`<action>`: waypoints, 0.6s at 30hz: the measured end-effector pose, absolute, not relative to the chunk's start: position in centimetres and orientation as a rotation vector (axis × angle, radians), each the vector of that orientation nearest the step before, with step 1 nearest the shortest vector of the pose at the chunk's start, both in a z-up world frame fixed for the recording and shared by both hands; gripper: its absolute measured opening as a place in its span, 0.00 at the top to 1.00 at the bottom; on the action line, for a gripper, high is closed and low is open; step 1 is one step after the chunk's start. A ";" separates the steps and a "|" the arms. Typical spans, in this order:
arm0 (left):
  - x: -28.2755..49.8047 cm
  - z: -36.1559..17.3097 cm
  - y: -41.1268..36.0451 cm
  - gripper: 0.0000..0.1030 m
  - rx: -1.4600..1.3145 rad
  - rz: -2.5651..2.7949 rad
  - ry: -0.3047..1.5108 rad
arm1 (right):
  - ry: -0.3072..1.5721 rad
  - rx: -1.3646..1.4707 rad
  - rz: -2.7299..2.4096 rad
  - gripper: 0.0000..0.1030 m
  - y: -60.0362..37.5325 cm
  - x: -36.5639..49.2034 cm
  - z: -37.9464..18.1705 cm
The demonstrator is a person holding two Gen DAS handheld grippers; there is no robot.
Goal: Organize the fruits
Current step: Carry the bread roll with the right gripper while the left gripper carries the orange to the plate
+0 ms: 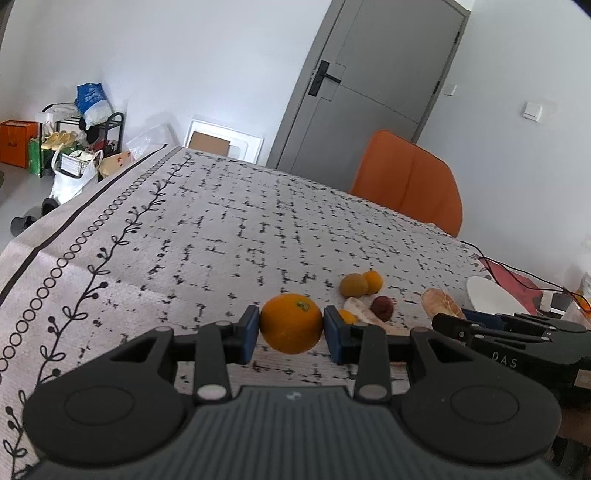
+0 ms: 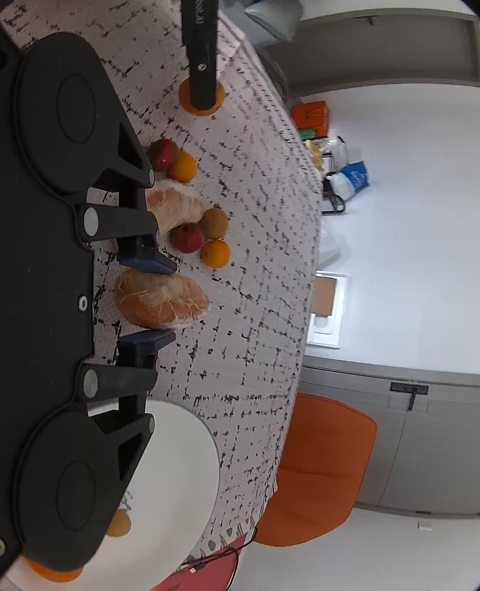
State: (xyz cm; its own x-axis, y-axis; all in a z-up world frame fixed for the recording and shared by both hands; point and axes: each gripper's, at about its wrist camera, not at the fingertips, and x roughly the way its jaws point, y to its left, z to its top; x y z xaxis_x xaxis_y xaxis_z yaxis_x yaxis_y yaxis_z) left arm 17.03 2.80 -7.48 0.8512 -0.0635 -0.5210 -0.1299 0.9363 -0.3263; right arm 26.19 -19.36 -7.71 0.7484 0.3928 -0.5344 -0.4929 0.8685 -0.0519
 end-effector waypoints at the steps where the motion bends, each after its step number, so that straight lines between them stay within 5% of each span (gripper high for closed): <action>1: 17.0 -7.3 2.5 0.65 -0.357 0.030 0.552 | 0.531 -0.180 0.482 0.70 -19.7 26.0 -7.5; 18: 17.7 -5.0 -3.3 0.65 -0.266 -0.057 0.521 | 0.451 -0.063 0.379 0.70 -26.2 23.8 -5.9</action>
State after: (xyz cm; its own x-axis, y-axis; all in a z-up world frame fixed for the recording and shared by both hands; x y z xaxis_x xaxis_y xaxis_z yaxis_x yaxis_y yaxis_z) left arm 17.66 -3.34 -5.04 0.8666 -0.1214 -0.4840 -0.0131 0.9641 -0.2652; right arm 23.81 -26.25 -5.89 0.8313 0.3435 -0.4371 -0.3712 0.9283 0.0235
